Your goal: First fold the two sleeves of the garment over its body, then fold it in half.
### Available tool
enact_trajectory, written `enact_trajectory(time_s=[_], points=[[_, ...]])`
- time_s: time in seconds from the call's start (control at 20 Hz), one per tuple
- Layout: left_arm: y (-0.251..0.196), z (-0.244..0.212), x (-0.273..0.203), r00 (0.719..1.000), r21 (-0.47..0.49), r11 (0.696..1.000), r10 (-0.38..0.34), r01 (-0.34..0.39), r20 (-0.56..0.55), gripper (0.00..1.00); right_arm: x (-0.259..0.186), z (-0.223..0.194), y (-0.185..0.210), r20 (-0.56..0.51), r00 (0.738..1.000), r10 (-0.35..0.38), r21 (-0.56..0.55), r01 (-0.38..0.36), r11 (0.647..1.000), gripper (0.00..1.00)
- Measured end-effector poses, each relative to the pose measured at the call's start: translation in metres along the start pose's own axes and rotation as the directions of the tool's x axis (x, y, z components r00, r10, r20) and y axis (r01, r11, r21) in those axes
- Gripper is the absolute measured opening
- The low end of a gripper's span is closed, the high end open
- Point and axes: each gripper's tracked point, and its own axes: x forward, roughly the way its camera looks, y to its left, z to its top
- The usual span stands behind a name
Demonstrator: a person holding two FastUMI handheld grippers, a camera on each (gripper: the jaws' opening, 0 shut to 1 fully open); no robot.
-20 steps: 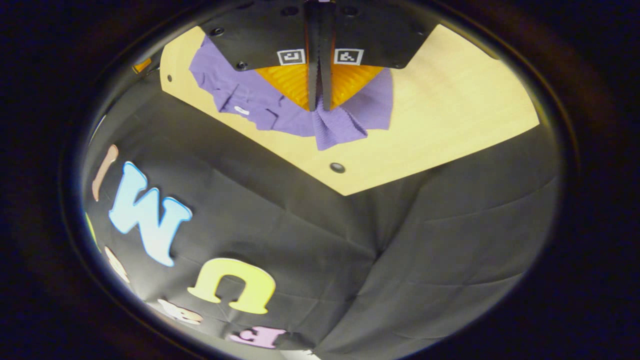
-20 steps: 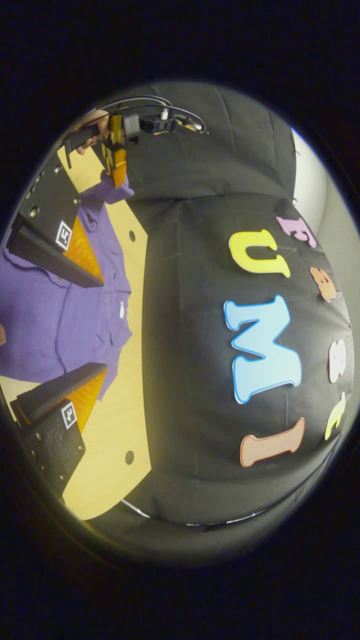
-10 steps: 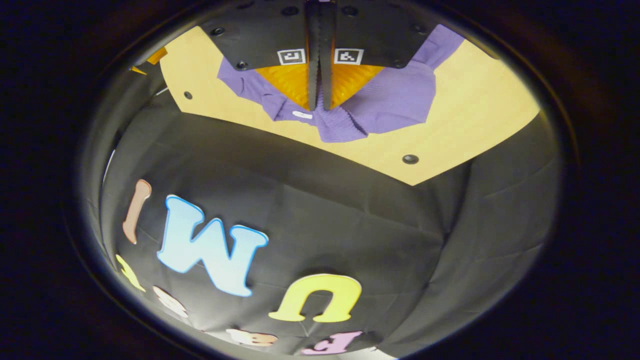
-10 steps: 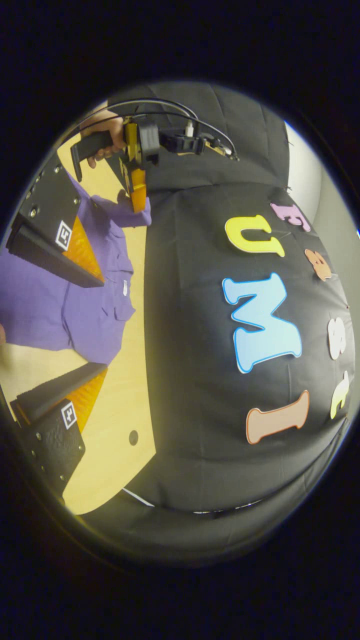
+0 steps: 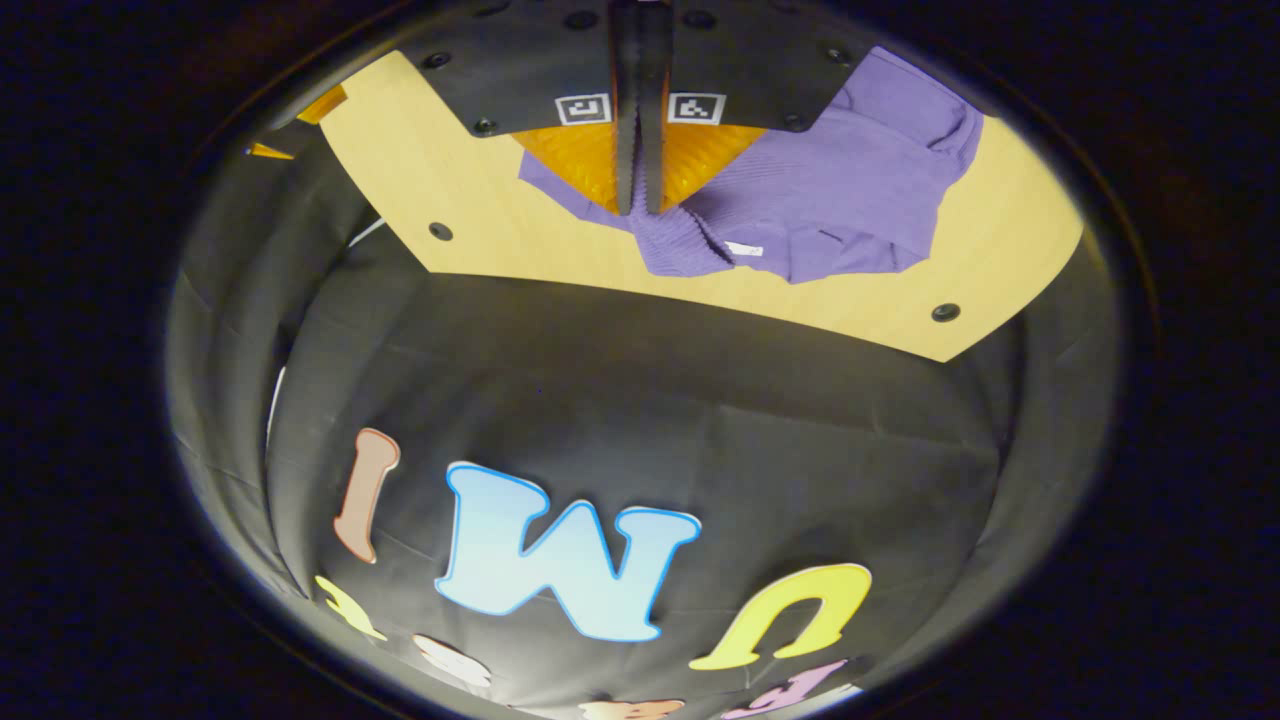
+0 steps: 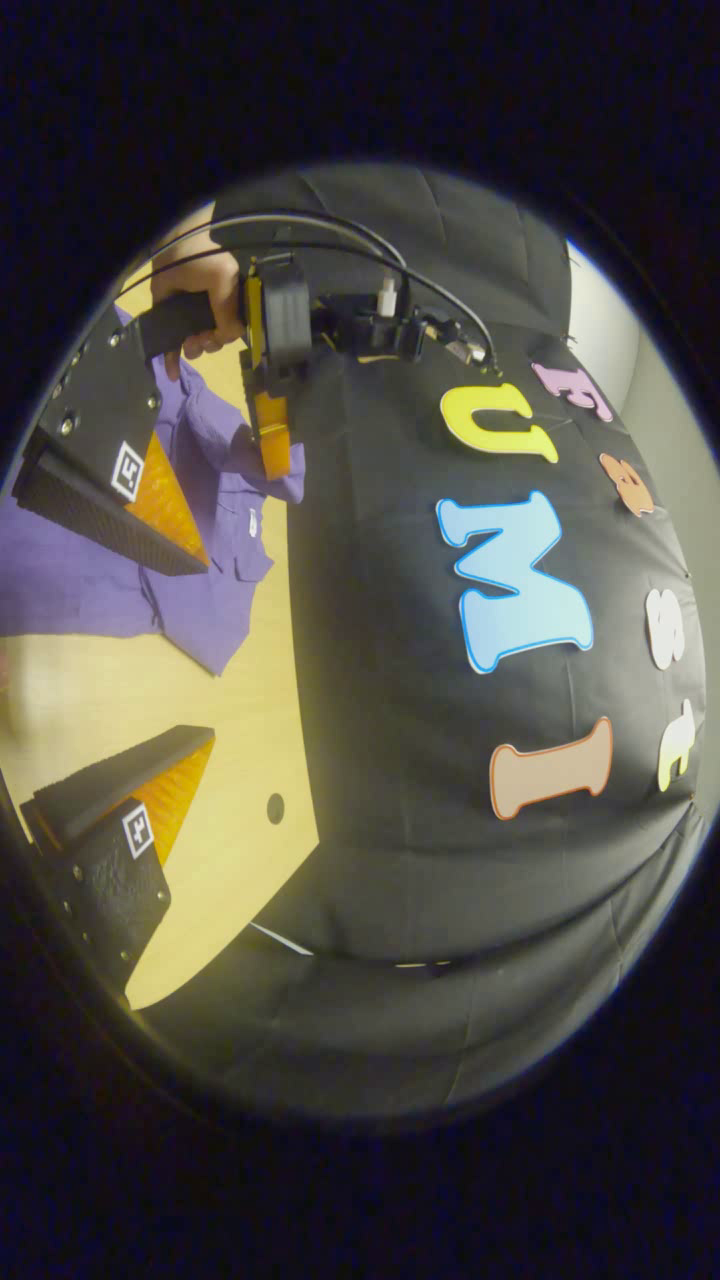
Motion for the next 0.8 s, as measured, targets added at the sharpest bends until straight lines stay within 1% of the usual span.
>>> enact_trajectory(time_s=[0.25, 0.4, 0.5, 0.55, 0.6, 0.65, 0.8], points=[[-0.007, -0.024, 0.019, 0.996, -0.012, 0.999, -0.051, 0.05, -0.071, 0.06, -0.032, 0.006, -0.015, 0.031, 0.993, -0.111, -0.041, 0.112, 0.993, 0.94], [-0.001, -0.032, 0.027, 0.994, 0.03, 0.998, -0.053, 0.056, -0.097, 0.07, -0.052, 0.011, -0.017, 0.046, 0.985, -0.164, -0.044, 0.166, 0.985, 0.94], [-0.005, -0.032, 0.026, 0.991, 0.051, 0.995, -0.085, 0.09, -0.099, 0.13, -0.066, 0.012, -0.014, 0.058, 0.98, -0.188, -0.042, 0.19, 0.981, 0.94], [-0.005, -0.029, 0.024, 0.992, 0.061, 0.993, -0.091, 0.097, -0.092, 0.11, -0.072, 0.015, -0.011, 0.065, 0.978, -0.198, -0.041, 0.201, 0.979, 0.94], [-0.004, -0.026, 0.022, 0.992, 0.069, 0.992, -0.095, 0.101, -0.084, 0.15, -0.076, 0.016, -0.01, 0.067, 0.976, -0.207, -0.04, 0.21, 0.977, 0.94], [-0.005, -0.023, 0.017, 0.991, 0.069, 0.991, -0.11, 0.115, -0.076, 0.32, -0.08, 0.017, -0.007, 0.073, 0.974, -0.214, -0.038, 0.217, 0.975, 0.94], [0.001, -0.014, -0.007, 0.992, 0.074, 0.99, -0.117, 0.12, -0.043, 0.83, -0.089, 0.023, 0.004, 0.094, 0.969, -0.227, -0.04, 0.231, 0.972, 0.94]])
